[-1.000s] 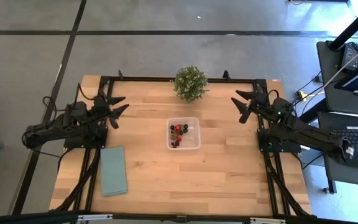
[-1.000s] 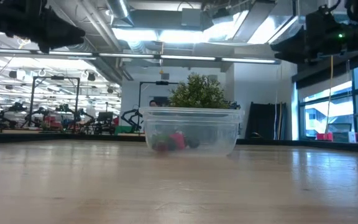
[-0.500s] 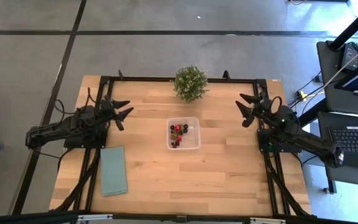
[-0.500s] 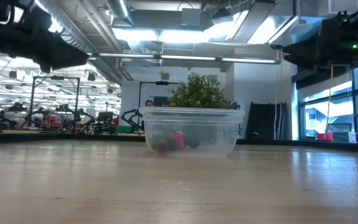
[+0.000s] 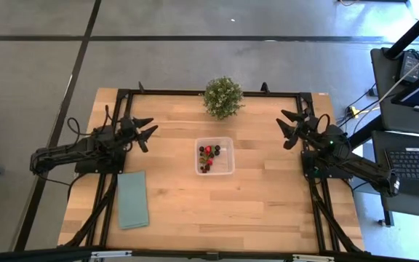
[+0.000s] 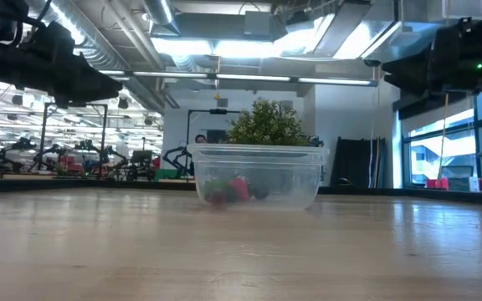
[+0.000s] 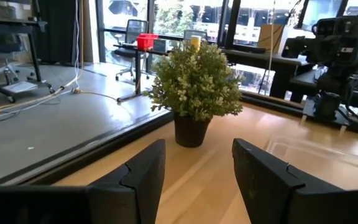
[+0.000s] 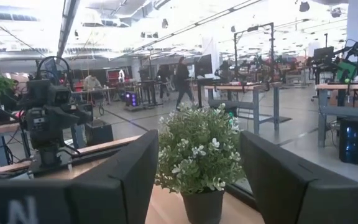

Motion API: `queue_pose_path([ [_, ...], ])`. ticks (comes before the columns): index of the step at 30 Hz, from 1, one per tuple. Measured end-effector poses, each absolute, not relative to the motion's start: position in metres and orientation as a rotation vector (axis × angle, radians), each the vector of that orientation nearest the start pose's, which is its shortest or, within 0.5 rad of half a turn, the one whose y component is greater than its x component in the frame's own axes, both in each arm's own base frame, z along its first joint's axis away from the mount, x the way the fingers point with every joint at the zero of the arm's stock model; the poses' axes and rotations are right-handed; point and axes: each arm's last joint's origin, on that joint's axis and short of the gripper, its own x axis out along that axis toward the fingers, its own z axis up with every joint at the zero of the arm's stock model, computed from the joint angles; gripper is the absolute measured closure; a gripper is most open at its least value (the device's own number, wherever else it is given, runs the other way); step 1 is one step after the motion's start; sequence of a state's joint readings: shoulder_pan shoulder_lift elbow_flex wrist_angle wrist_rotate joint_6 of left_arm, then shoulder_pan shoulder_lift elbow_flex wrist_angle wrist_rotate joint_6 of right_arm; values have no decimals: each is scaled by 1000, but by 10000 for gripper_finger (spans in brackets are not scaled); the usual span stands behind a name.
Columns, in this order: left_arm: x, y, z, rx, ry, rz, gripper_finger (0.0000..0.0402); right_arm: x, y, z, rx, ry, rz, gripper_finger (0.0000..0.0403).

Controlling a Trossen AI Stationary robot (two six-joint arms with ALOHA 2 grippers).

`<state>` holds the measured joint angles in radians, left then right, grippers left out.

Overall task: Pick and placing Produce into tupperware
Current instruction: Return to Home Position

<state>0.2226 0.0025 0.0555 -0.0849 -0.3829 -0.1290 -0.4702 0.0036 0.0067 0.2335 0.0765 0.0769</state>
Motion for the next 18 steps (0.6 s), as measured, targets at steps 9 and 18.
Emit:
queue_pose_path([
  [9,87,31,177,-100,-30,607,223,84,-45,186,51,-244,-533,176],
  [18,87,32,174,-95,-1,649,223,84,-45,186,53,-245,-533,176],
])
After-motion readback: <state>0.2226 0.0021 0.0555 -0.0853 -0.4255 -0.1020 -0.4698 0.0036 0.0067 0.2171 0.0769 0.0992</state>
